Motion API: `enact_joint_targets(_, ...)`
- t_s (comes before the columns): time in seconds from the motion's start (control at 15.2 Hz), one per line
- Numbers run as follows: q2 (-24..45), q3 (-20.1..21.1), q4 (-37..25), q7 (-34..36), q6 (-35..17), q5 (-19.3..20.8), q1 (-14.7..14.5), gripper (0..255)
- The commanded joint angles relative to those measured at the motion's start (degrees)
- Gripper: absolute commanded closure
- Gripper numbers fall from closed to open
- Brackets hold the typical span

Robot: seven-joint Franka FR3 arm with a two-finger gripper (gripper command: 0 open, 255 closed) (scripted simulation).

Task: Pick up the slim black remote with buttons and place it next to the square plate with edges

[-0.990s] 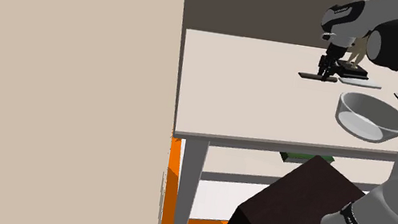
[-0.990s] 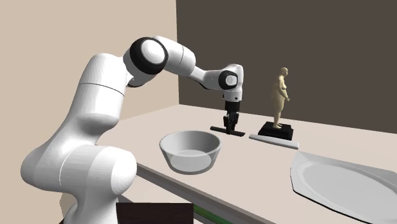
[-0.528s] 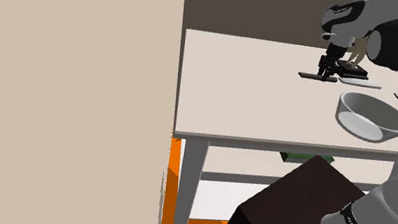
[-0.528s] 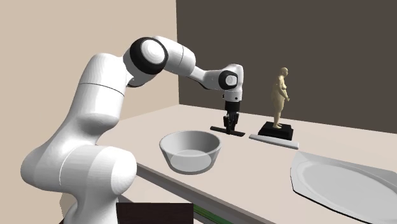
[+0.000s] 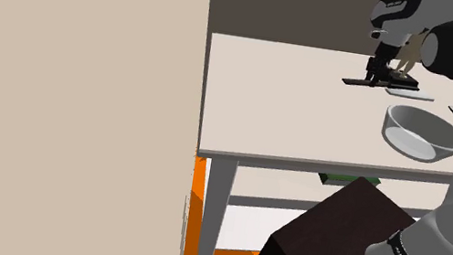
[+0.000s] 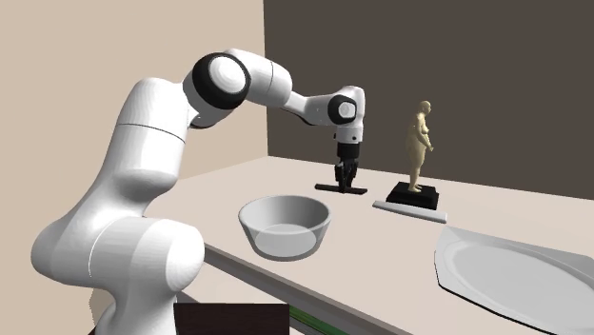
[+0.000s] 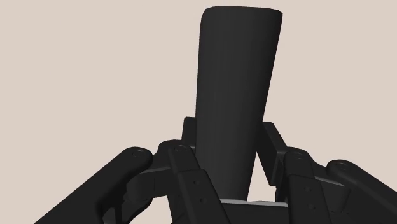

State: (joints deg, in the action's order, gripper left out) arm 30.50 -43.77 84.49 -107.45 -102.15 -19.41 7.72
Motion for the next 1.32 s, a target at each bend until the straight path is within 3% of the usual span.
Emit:
enact_joint_targets(0.0, -0.3, -0.2, -1.2, 0.2, 1.4, 0.3, 0.1, 255)
enact_joint_targets(0.79, -0.9, -0.6, -9.4, 1.0, 9.7, 1.0, 1.6, 255)
enact_joint_targets(1.25, -15.6, -5.8, 10.0, -1.4, 2.3, 9.9, -4.2, 255)
